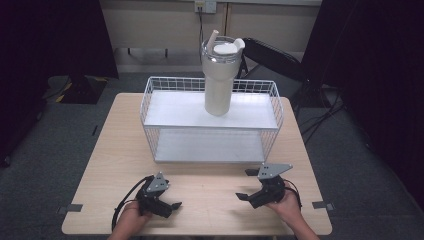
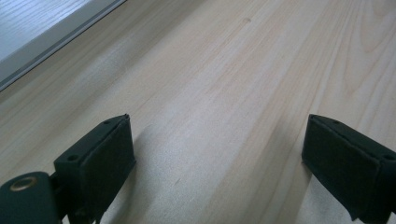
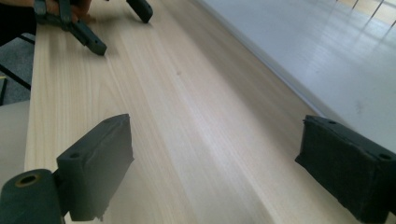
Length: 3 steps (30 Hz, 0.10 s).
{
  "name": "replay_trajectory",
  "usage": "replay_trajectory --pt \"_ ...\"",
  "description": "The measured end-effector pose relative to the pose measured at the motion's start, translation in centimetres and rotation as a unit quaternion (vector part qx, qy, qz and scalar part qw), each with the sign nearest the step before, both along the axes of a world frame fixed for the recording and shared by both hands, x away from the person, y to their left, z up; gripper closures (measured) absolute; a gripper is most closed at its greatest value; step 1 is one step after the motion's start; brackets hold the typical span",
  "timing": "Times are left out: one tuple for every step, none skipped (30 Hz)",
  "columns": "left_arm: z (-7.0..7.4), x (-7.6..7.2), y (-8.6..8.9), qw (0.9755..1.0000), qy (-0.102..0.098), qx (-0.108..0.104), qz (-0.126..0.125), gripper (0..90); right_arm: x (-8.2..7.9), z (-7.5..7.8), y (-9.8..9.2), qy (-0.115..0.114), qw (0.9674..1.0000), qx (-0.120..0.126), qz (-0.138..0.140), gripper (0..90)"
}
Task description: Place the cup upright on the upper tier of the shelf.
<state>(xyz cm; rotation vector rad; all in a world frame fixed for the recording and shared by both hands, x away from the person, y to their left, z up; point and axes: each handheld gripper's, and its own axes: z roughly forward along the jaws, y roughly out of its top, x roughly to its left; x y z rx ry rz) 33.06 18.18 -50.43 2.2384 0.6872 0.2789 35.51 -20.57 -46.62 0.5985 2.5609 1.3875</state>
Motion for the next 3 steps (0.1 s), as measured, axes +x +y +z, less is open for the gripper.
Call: replay_trajectory --pt "0.0 0.0 0.0 1.0 0.0 0.0 0.0 8.6 -0.05 -0.13 -0.01 0.001 1.0 -0.001 0.001 9.0" --pt "0.0 0.0 0.0 1.0 0.0 0.0 0.0 8.6 -0.14 -0.34 -0.01 0.005 1.0 0.001 0.004 9.0" --pt "0.0 0.0 0.0 1.0 0.0 0.0 0.0 8.6 -0.2 -0.42 0.0 0.005 1.0 0.0 0.005 9.1"
